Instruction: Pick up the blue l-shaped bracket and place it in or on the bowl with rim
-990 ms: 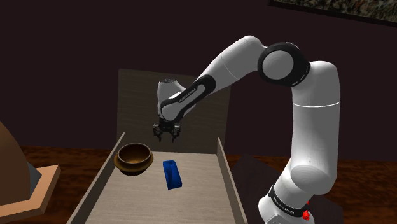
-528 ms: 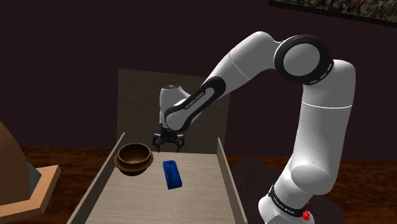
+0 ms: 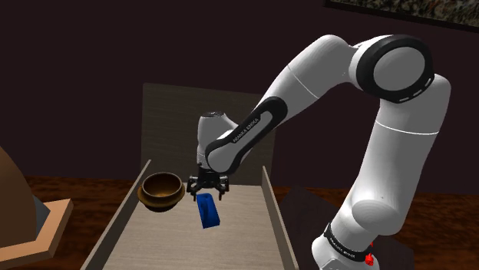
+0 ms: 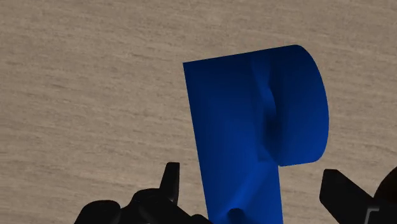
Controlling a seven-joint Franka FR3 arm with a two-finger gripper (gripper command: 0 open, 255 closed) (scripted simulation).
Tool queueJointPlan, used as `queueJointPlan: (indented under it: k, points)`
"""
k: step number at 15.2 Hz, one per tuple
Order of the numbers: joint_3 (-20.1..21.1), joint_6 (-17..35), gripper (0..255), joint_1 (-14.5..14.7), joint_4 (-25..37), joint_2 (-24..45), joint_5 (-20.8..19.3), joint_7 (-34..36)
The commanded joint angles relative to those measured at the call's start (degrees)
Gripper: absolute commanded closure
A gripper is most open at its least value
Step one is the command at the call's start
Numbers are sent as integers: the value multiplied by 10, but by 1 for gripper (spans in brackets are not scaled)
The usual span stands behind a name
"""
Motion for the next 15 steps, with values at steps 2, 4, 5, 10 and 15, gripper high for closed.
queueJointPlan:
  k: [2,4,5,10,15]
  points:
    - [-1,22,0,3,-6,17,-5,5]
    - [-4,37,0,6,-7,32,-12,9]
    - [-5,45,0,8,-7,39,-16,12]
    - [-6,49,0,9,-7,44,-18,13]
    - [-6,49,255,9,-7,44,-17,13]
